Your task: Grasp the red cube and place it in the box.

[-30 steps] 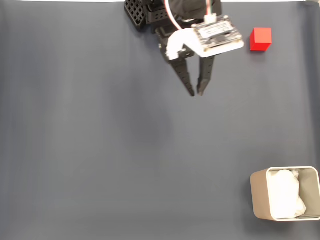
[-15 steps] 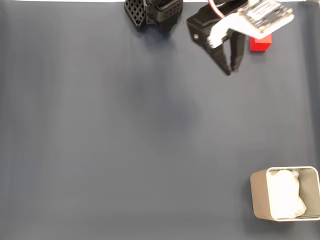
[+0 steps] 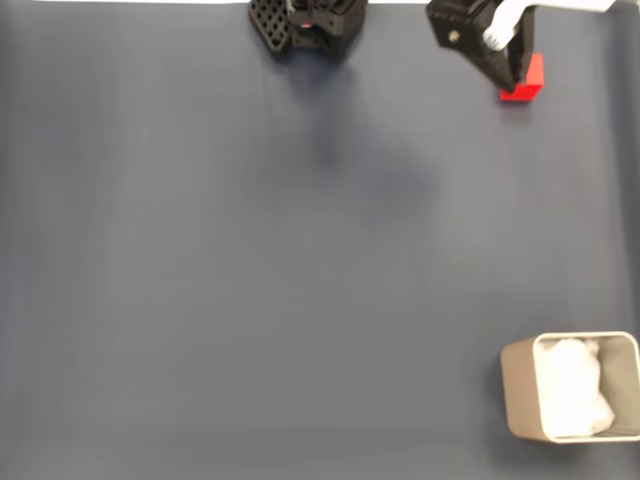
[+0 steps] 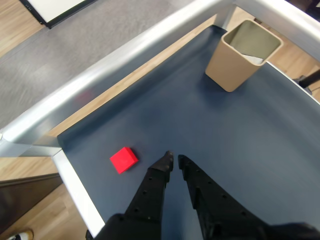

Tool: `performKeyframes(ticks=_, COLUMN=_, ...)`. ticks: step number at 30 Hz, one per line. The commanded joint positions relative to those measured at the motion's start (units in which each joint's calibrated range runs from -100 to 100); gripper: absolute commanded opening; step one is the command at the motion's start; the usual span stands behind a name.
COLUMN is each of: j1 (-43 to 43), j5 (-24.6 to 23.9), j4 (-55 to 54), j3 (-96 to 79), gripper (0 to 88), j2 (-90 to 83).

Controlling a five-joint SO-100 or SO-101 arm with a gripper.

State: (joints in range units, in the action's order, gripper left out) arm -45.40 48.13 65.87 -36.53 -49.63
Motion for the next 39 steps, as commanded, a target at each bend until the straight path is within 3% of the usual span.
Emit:
performKeyframes(ticks=1, j1=-3.4, j5=-0.3, j4=0.1, j3=2.8, gripper=0.9, j2=0.3)
performKeyframes(ticks=18, j1=-17.5, j5=0.4, j4=0.1, j3=-1.3, gripper=6.5, j2=-0.5)
performKeyframes(ticks=39, j1=-17.4, j5=7.5, j4=0.1, j3=-10.2, gripper=21.5, j2=-7.5)
